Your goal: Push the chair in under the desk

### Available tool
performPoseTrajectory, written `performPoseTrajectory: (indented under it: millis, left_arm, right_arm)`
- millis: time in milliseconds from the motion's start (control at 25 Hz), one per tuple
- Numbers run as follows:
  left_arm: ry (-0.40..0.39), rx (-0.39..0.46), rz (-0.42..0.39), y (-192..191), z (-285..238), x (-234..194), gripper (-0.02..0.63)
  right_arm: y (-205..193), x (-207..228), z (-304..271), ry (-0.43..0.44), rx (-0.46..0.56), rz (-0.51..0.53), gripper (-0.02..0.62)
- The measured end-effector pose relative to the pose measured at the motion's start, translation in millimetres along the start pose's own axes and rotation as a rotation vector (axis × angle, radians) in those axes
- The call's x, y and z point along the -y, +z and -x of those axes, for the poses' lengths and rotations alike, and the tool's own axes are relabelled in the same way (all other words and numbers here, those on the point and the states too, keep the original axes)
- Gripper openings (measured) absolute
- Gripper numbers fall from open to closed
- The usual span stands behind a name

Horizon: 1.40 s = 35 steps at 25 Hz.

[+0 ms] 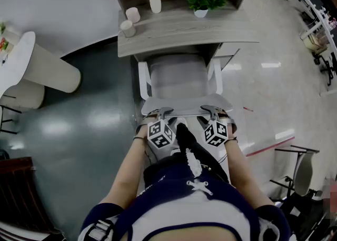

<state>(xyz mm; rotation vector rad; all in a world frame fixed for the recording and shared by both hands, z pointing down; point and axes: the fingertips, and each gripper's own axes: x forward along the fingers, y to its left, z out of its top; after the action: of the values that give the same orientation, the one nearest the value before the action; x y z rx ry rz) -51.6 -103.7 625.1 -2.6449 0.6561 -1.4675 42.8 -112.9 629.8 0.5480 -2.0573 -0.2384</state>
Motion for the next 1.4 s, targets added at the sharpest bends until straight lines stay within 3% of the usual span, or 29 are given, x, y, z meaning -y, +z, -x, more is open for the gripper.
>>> performPoseTrajectory:
  millis: [1400]
  left_arm:
    - [0.034,0.008,0.005,15,-18,-38,0.149]
  right_arm:
    - [-3,45,-17,0.017,0.004,0.019,0.153]
